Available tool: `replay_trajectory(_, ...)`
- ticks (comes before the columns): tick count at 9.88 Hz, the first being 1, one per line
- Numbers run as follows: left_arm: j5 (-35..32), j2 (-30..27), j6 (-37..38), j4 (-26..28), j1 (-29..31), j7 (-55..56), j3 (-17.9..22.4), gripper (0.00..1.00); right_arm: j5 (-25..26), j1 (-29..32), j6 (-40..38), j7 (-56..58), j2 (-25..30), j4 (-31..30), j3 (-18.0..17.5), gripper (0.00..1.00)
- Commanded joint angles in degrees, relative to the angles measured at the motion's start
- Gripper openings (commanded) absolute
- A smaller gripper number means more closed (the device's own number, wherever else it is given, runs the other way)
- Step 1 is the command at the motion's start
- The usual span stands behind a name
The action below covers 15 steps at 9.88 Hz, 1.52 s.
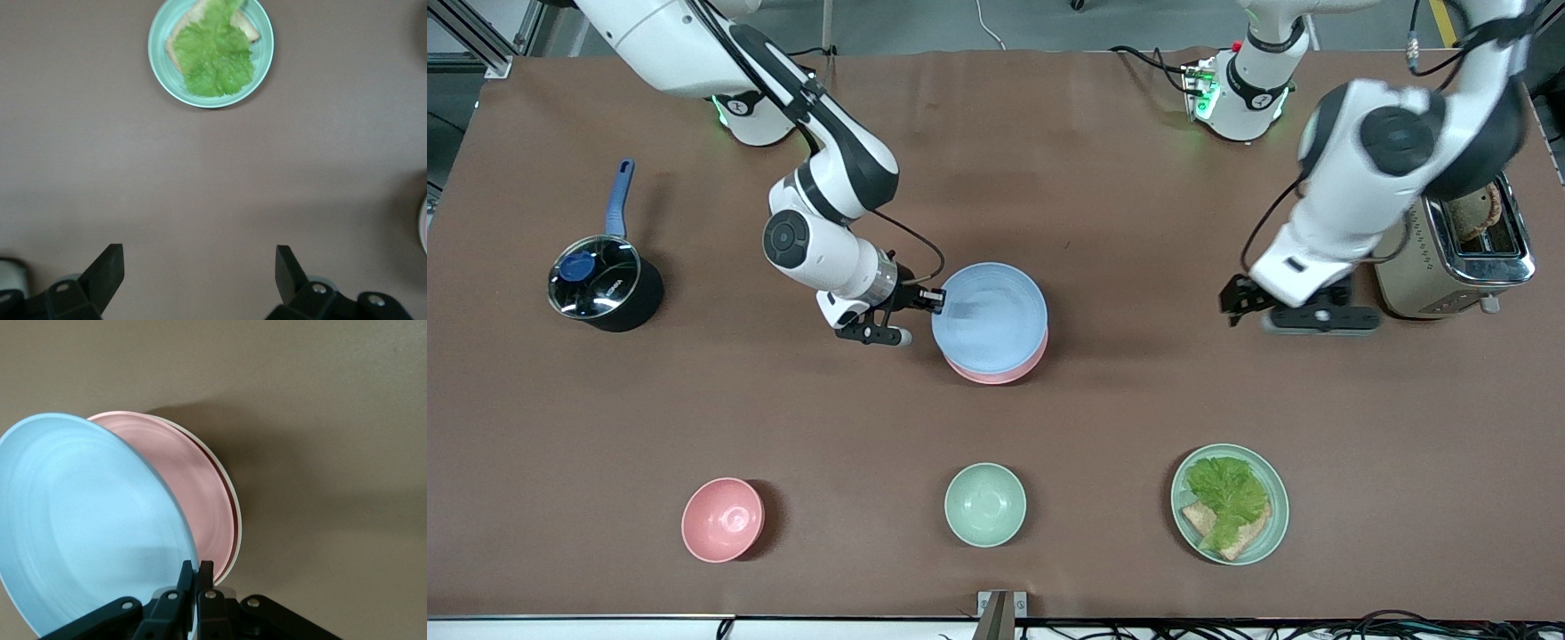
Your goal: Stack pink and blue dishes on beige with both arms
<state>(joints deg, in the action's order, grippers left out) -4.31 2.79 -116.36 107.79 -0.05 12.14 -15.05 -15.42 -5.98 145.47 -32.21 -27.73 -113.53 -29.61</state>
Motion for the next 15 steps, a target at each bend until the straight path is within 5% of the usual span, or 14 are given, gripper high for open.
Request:
replay_trajectory(1, 4.2, 1.4, 14.4, -12.0, -0.7, -4.4, 3.5, 1.00, 0.9, -0.5, 3.2, -1.1, -0.6, -1.2, -0.3, 0.03)
replay_trajectory(3, 5.3, -0.2, 25.9, -20.4, -1.8, -7.0, 6.6, 1.00, 0.9, -0.8, 4.6, -1.1, -2.0, -1.2, -0.2, 0.05)
replay_trajectory(5, 5.4, -6.6, 30.2, -19.7, -1.5, -7.0, 8.3, 1.00, 0.9, -1.1, 6.2, -1.0, -2.6, -2.0, 0.0, 0.14)
replay_trajectory(6, 5.2, -6.7, 30.1, -19.9, -1.4, -7.3, 8.4, 1.00, 0.9, -0.7, 6.1, -0.9, -2.6, -2.1, 0.0, 0.28)
replay_trajectory(7, 5.2, -6.0, 30.1, -20.8, -1.4, -7.2, 8.4, 1.00, 0.9, -0.4, 5.9, -0.8, -2.4, -2.1, 0.0, 0.51)
replay_trajectory(8, 5.3, -4.2, 30.3, -22.9, -1.8, -6.2, 8.7, 1.00, 1.0, 0.3, 4.5, -0.7, -0.5, -2.1, 0.1, 0.85)
replay_trajectory(9, 5.5, -2.8, 31.0, -26.0, -2.1, -6.2, 10.2, 1.00, 1.2, 1.2, -1.3, -0.8, 3.2, -1.5, 0.2, 1.00)
replay_trajectory(10, 6.0, -2.5, 31.7, -26.4, -2.1, -6.4, 10.4, 1.00, 2.1, 3.4, -9.5, -0.8, 8.3, -0.6, 0.8, 1.00)
replay_trajectory(12, 7.6, -3.1, 32.0, -25.3, -2.1, -7.7, 12.9, 1.00, 14.9, 6.9, -26.1, -2.0, 17.9, 2.2, 2.6, 1.00)
replay_trajectory(15, 7.1, -3.3, 32.2, -24.4, -2.1, -6.4, 12.7, 1.00, 18.8, 6.1, -29.8, 3.0, 29.5, 3.6, 16.5, 1.00)
